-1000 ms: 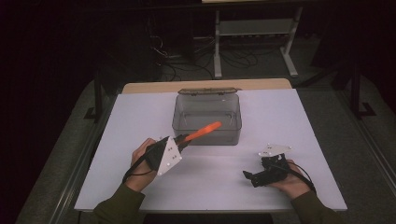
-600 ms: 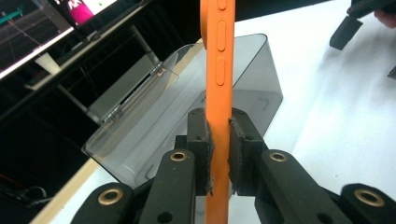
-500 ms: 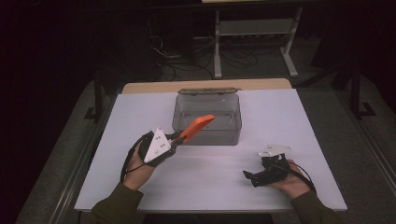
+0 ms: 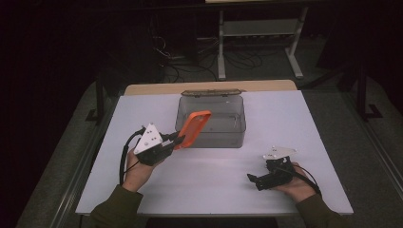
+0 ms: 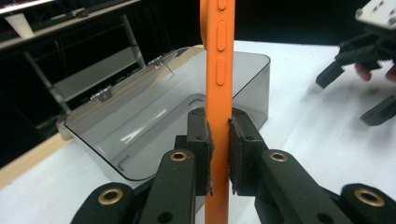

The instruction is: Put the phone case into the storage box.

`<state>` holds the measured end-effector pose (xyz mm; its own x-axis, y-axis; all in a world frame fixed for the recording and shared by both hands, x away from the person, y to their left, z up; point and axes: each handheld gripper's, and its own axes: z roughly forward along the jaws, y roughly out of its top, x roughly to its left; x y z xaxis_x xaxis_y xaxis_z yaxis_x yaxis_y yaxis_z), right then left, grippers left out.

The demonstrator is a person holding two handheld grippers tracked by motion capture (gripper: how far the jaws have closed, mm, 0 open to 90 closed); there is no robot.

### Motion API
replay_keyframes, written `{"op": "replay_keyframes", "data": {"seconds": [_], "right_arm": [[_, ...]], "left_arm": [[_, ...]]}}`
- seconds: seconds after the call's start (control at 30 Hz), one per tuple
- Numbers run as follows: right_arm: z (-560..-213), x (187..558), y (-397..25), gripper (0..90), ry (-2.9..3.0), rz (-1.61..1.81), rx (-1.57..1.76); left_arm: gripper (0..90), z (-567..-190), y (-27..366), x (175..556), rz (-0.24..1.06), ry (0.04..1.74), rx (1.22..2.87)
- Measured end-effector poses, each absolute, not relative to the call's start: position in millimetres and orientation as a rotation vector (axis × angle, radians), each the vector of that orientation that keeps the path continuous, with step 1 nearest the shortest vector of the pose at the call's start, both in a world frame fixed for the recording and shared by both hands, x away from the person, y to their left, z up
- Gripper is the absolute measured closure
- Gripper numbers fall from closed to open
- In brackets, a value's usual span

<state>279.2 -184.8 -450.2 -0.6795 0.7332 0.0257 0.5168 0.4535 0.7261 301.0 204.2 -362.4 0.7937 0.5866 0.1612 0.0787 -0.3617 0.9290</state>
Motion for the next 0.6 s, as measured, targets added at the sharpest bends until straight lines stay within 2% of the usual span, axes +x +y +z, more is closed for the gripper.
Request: {"op": "replay_keyframes", "data": {"seconds": [0.6], "right_arm": [[-449.9,279.1,-184.5,0.0,2.415,1.059,1.072]], "left_arm": [[80.3,-355.1,205.9,308.0,0.560,0.527,1.875]]}}
